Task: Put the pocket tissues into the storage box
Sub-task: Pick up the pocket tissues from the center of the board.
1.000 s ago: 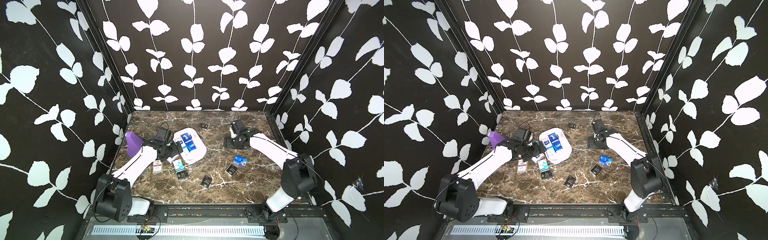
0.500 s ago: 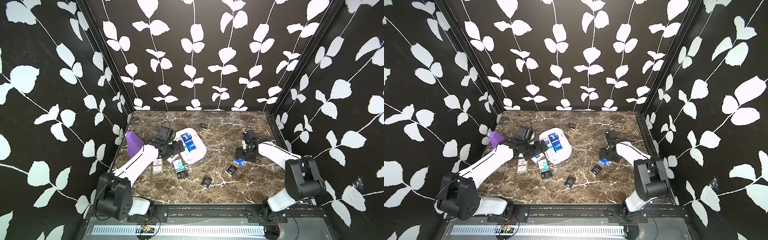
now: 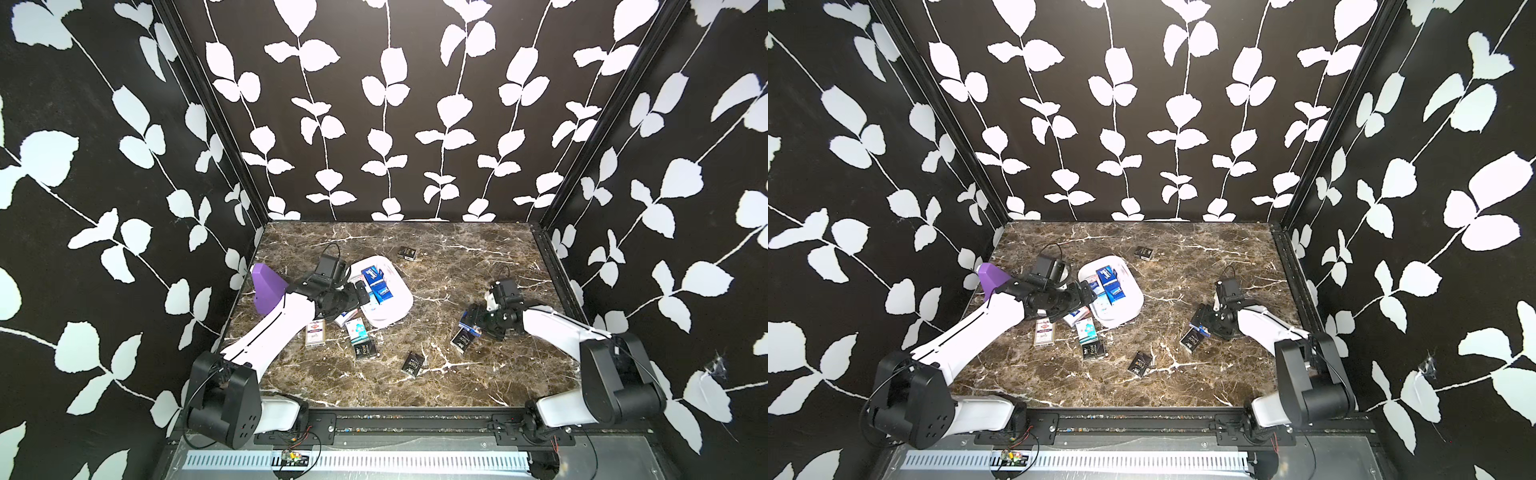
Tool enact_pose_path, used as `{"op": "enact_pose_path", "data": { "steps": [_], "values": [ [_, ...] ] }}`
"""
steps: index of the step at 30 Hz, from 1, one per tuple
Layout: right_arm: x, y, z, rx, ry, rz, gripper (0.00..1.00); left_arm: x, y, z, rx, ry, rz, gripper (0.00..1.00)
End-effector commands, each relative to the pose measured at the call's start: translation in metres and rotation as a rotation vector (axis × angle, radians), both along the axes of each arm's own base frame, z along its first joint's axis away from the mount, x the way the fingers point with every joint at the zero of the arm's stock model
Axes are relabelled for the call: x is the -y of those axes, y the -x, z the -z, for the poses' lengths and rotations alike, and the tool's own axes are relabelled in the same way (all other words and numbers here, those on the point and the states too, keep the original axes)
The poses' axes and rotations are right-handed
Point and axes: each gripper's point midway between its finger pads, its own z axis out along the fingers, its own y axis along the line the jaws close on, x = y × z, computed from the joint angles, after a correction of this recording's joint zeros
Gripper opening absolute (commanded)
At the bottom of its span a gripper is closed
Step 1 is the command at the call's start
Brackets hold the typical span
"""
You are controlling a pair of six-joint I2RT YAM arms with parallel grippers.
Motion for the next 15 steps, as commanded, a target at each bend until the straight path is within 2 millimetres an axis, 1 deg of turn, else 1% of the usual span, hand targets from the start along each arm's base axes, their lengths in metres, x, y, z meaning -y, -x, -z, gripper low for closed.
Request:
{"op": "enact_pose_path", "data": {
  "steps": [1,4,7,8,10,12,14,15],
  "values": [
    [-0.016,-0.004,-0.008,0.026,-0.130,0.071,0.82,-0.002,0.004,-0.005,0.023,0.004,-0.010,0.99],
    [-0.029,-0.007,-0.012,0.021,-0.215,0.088,0.82,-0.003,0.004,-0.006,0.024,0.005,-0.014,0.99],
    [-0.047,-0.010,-0.024,0.043,-0.289,0.076,0.82,-0.004,0.005,-0.007,0.032,0.004,-0.025,0.99],
    [-0.048,-0.009,-0.028,0.048,-0.288,0.069,0.82,-0.005,0.006,-0.007,0.033,0.003,-0.030,0.99],
    [-0.043,-0.007,-0.036,0.066,-0.248,0.059,0.82,-0.007,0.007,-0.008,0.037,0.002,-0.038,0.99],
    [-0.034,-0.006,-0.048,0.100,-0.183,0.035,0.82,-0.008,0.010,-0.007,0.037,0.001,-0.044,0.99],
    [-0.025,-0.007,-0.059,0.139,-0.099,-0.011,0.83,-0.011,0.012,-0.007,0.036,-0.004,-0.050,0.99],
    [-0.021,-0.008,-0.061,0.148,-0.058,-0.031,0.83,-0.012,0.013,-0.007,0.038,-0.007,-0.054,0.99]
  ]
}}
